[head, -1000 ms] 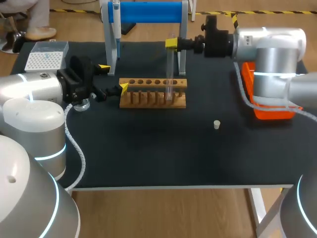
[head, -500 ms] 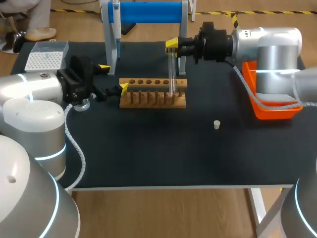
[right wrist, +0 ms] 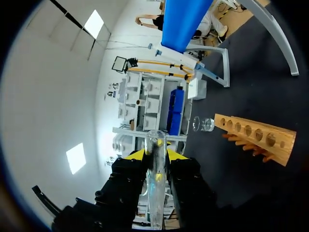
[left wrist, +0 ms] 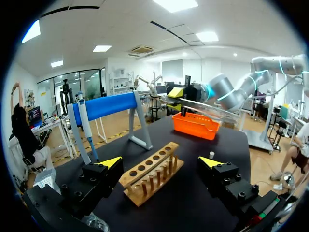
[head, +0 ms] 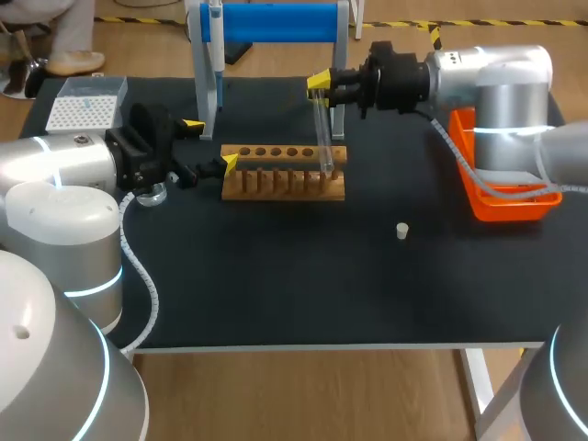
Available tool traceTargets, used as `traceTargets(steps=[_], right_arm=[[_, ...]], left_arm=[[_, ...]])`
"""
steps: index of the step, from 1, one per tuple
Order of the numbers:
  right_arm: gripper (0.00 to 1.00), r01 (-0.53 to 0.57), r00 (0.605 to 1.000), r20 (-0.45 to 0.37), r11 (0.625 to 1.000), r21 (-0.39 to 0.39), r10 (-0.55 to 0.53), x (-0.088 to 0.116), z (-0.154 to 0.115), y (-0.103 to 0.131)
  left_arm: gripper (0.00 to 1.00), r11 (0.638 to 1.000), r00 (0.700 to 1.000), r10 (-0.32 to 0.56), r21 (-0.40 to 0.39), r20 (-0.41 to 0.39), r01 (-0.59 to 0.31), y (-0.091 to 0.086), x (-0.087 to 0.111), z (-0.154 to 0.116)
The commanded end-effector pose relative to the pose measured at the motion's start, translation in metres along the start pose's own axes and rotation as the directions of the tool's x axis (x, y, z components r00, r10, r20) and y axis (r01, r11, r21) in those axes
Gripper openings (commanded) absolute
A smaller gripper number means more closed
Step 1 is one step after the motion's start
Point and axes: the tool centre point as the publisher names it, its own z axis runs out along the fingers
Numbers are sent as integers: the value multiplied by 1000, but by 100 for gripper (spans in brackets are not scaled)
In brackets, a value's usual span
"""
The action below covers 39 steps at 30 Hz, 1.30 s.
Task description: Invert the test tube, pick up the pipette, mount the tip to pipette, aspirate from beaker and dispense into the tube, eject the tip, return the pipette, and cap with the stopper.
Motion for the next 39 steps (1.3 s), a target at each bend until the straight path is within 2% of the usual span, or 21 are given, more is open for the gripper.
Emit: traceTargets(steps=[1, 22, 23, 25, 27, 30, 34, 38, 39], right_arm=[[0, 4, 1000, -1, 1000, -7, -4, 1, -1, 1], [0, 2, 1000, -17, 1000, -18, -3, 4, -1, -2], [0, 2, 1000, -17, 1000, -18, -3, 4, -1, -2], [0, 2, 1000, -17, 1000, -18, -3, 4, -1, -2], [0, 2, 1000, -17, 1000, -18, -3, 4, -1, -2], [0, 2, 1000, -17, 1000, -18, -3, 4, -1, -2], [0, 2, 1000, -17, 1000, -18, -3, 4, -1, -2], [0, 2, 1000, -17, 1000, -18, -3, 4, -1, -2], [0, 2, 1000, -17, 1000, -18, -3, 4, -1, -2]], left_arm=[[100, 1000, 1000, 1, 3, -3, -1, 1, 0, -2], [100, 1000, 1000, 1, 3, -3, -1, 1, 0, -2], [100, 994, 998, 59, 99, -21, -57, -7, 4, -3], [100, 957, 980, 197, 223, -37, -184, -16, 13, -5], [100, 912, 956, 286, 324, -62, -252, -20, 20, -7], [100, 849, 918, 392, 410, -68, -332, -24, 25, -9], [100, 760, 867, 493, 520, -71, -389, -27, 30, -14], [100, 657, 816, 572, 642, -83, -396, -33, 36, -18], [100, 643, 809, 581, 659, -89, -390, -34, 36, -19]])
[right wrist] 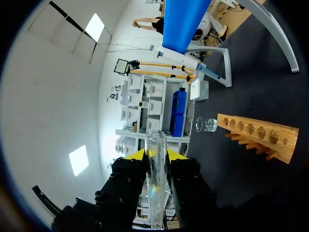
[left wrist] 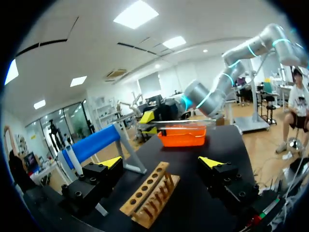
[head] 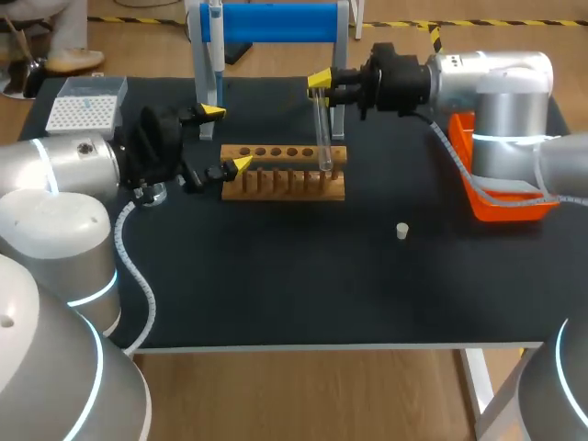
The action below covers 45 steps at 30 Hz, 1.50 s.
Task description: Invert the test tube, pick up the pipette, mount the tip to pipette, aspirate from beaker and dispense into the tube, eject the tip, return the pipette, and cap with the stopper.
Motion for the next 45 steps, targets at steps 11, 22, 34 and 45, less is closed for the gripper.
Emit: traceTargets(steps=[11, 22, 34, 45], right_arm=[[0, 0, 1000, 3, 1000, 1, 0, 1, -1, 0], [0, 0, 1000, 3, 1000, 1, 0, 1, -1, 0], [0, 0, 1000, 3, 1000, 1, 0, 1, -1, 0], [0, 0, 1000, 3, 1000, 1, 0, 1, -1, 0]], left_arm=[[100, 903, 971, 198, 409, -130, -129, -2, -5, -9], [100, 623, 726, 604, 373, 328, -687, -25, 1, -14], [100, 574, 674, 657, 355, 338, -738, -27, 5, -11], [100, 443, 519, 819, 305, 246, -843, -37, 14, -2]])
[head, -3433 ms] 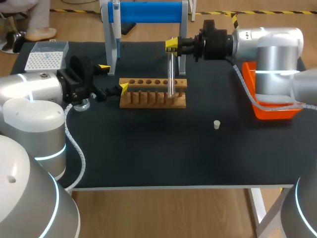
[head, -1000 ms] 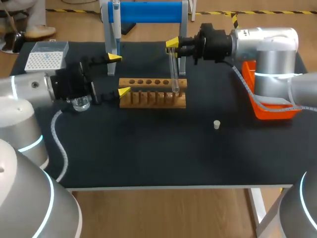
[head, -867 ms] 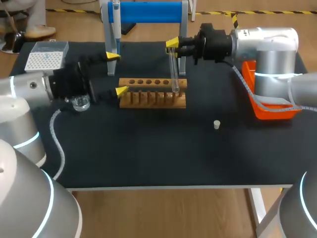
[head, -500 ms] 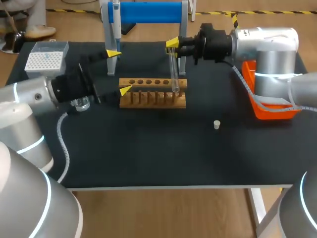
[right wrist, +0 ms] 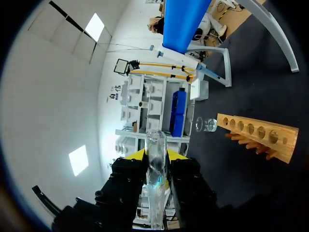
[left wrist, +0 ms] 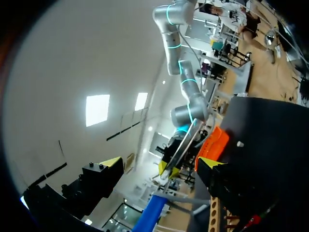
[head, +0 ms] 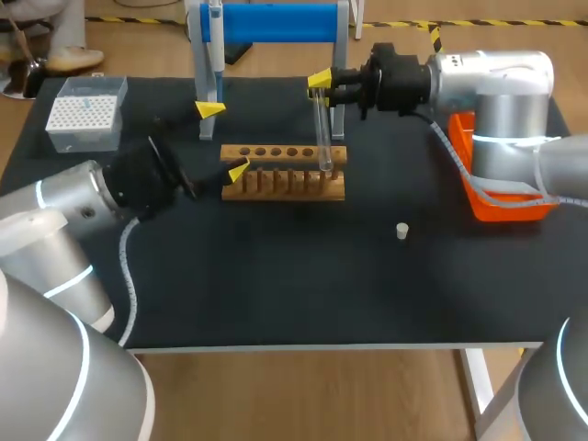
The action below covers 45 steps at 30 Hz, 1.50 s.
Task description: Invert the test tube, pick up the pipette, mount the tip to pipette, aspirate from beaker and dispense into the tube, eject the tip, return the pipette, and cap with the stopper.
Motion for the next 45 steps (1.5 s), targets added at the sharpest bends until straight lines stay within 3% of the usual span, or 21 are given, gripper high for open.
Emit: traceTargets(steps=[1, 8, 16, 28, 45], right_arm=[[0, 1, 1000, 1, 1000, 1, -1, 0, 0, 0], [0, 1, 1000, 1, 1000, 1, -1, 0, 0, 0], [0, 1, 1000, 1, 1000, 1, -1, 0, 0, 0], [0, 1, 1000, 1, 1000, 1, -1, 0, 0, 0], [0, -10, 1000, -5, 1000, 3, 10, 0, 0, 0]], left_arm=[[100, 989, 977, 149, 14, -149, -149, -11, -1, 13], [100, 964, 948, 265, 87, -179, -253, -23, 8, 25], [100, 953, 939, 293, 135, -182, -271, -27, 20, 35], [100, 926, 898, 370, 169, -239, -336, -37, 32, 60], [100, 926, 898, 370, 169, -239, -336, -37, 32, 60]])
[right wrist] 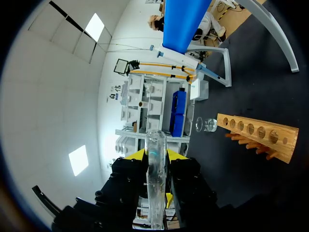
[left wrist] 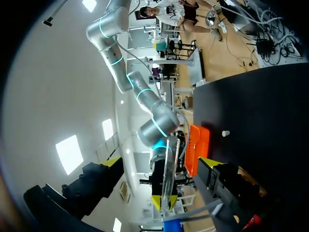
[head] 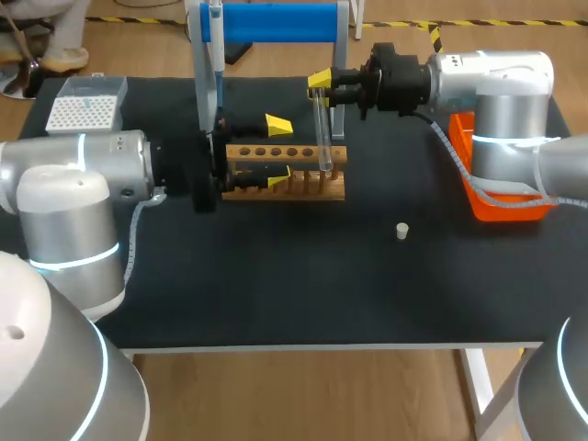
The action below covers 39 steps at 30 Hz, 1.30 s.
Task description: Invert the test tube, pick up the pipette, mount the tip to pipette, aspirate from beaker and dispense into the tube, eject the tip, return the pipette, and cap with the stopper.
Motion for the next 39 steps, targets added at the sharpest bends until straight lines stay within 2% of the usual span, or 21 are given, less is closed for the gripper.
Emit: traceTargets(steps=[1, 9, 24, 39], right_arm=[[0, -14, 1000, -8, 1000, 4, 14, 0, 0, 0], [0, -62, 997, -34, 998, 31, 63, 3, -1, -1], [0, -94, 995, -16, 995, 36, 94, 1, 0, -4], [0, -94, 995, -16, 995, 36, 94, 1, 0, -4]], left_arm=[[100, 1000, 1000, 3, -3, 2, -3, -1, 0, 0], [100, 1000, 1000, 3, -3, 2, -3, -1, 0, 0], [100, 1000, 1000, 3, -3, 2, -3, -1, 0, 0], [100, 994, 999, 33, 104, 0, -32, -4, -2, 39]])
